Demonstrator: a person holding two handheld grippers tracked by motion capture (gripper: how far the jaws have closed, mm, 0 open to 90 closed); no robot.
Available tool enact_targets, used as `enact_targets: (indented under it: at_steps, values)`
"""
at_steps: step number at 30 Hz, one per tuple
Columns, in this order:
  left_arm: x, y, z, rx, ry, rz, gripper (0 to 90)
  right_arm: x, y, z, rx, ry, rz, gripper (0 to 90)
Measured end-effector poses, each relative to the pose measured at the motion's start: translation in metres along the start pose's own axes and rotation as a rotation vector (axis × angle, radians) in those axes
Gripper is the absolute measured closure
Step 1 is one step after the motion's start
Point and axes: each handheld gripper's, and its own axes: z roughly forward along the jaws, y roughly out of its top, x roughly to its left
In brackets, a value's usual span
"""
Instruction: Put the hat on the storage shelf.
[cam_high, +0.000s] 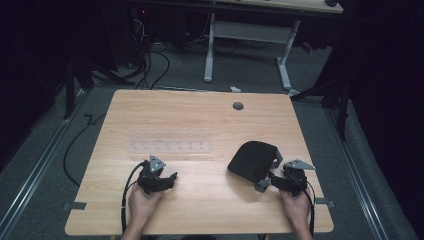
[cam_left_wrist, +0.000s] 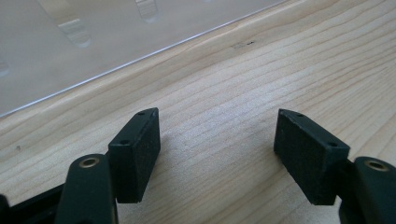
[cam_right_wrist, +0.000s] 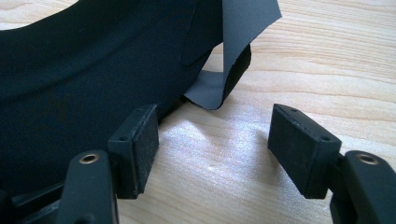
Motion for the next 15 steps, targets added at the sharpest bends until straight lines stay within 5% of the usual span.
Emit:
enact_targets:
  at_steps: [15]
  values:
    - [-0.0004, 0.0001, 0.0008, -0.003, 0.005, -0.003, 31.4, 0.0001, 0.0, 0.0001, 0.0, 0.0, -0.003, 33.9]
